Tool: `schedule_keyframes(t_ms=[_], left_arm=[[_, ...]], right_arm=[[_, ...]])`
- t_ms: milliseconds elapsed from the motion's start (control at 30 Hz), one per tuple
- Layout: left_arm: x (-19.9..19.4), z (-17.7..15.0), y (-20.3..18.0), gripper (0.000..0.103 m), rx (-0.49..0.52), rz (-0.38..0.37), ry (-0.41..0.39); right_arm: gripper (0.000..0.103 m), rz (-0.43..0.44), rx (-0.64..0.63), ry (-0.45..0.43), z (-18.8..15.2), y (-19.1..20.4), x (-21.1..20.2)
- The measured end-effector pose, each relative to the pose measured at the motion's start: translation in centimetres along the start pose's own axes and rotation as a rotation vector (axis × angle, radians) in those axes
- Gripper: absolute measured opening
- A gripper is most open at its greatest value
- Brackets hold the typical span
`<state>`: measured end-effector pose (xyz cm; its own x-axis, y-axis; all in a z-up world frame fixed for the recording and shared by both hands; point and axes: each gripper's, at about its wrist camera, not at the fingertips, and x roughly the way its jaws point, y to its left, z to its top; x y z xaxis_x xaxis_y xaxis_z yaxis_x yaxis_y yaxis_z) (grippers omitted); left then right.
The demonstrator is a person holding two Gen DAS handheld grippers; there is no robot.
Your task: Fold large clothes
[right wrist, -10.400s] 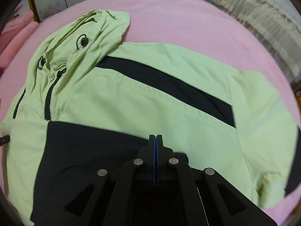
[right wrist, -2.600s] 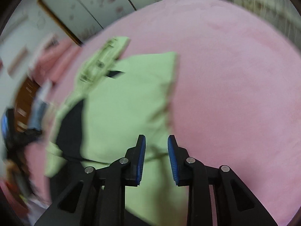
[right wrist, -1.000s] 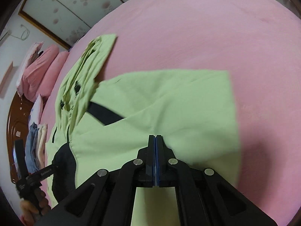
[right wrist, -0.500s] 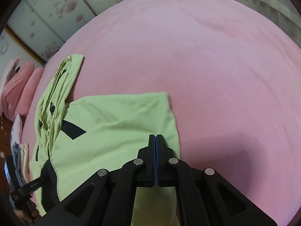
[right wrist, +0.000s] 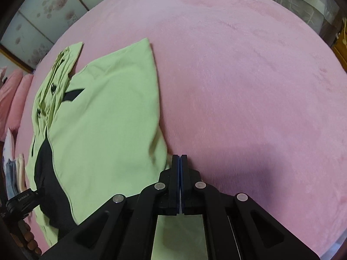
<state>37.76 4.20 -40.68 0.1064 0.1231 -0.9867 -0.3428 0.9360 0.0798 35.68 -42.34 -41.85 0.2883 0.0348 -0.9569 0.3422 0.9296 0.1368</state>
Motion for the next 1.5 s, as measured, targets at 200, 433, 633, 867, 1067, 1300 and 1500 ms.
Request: schedule_keyframes(t_ms=[200,433,633,867,1067,1300,1500], left_arm=[[-1.9,-4.0,-0.3,0.049,0.087,-0.008,0.061],[-5.6,-7.5,-0.4,0.058,0.086,-0.110,0.143],[-10.2,-8.9,-0.1,0.070,0.182,-0.096,0.114],[-12.9,-9.0,2.4,0.074,0.191,-0.117,0.126],[-11.7,-4.7,3.4,0.074,0.298,-0.029,0.183],[-12.7,5.3,2.8,0.074,0.481,0.031,0.134],[-13.8,18.4,4.2,0.074,0.457,0.095,0.085]], right_arm=[[0.017,0.056,-0.049,0.106,-2.2,2.4,-3.9],[0.051,0.020,-0.261,0.196,-7.0,10.2,-6.6],[0.071,0.068,-0.317,0.239,-11.0,16.1,-9.7],[0.081,0.058,-0.409,0.275,-12.0,21.6,-11.9],[0.081,0.075,-0.425,0.360,-10.4,24.6,-10.2],[0.081,0.008,-0.531,0.361,-2.0,28.7,-7.9],[0.081,-0.035,-0.505,0.308,10.7,31.0,-7.4]])
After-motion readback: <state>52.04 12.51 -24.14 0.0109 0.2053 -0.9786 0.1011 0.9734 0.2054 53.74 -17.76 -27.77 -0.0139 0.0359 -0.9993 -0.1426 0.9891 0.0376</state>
